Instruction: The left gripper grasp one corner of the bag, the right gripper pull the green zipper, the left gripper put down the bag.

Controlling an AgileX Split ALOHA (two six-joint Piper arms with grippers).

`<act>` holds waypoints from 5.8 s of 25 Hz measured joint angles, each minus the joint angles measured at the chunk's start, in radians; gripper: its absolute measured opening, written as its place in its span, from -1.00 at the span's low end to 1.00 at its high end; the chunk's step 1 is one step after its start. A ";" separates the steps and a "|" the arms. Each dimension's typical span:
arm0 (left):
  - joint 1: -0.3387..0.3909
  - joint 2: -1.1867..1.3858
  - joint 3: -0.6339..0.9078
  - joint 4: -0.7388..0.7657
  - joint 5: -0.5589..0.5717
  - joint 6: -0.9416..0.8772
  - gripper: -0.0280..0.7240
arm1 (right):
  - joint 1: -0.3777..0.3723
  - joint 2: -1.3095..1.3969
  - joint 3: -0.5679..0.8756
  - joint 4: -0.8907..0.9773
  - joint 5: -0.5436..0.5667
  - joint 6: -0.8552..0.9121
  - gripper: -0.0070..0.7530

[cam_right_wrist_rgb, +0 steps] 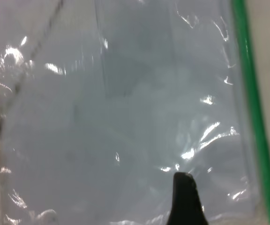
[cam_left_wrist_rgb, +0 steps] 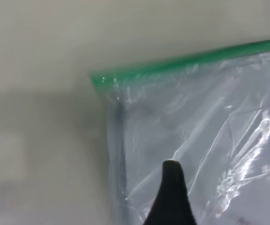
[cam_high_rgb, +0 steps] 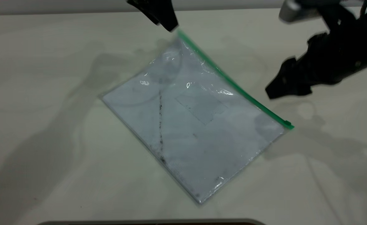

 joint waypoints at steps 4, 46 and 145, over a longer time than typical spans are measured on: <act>0.000 -0.060 -0.071 0.149 0.041 -0.202 0.81 | 0.000 -0.133 0.000 -0.002 -0.008 0.043 0.51; 0.000 -1.334 0.651 0.462 0.135 -0.697 0.61 | 0.000 -1.484 -0.117 -1.307 0.773 1.536 0.51; 0.336 -2.620 1.795 0.523 0.098 -0.725 0.61 | 0.000 -1.963 0.234 -1.656 0.835 1.738 -0.24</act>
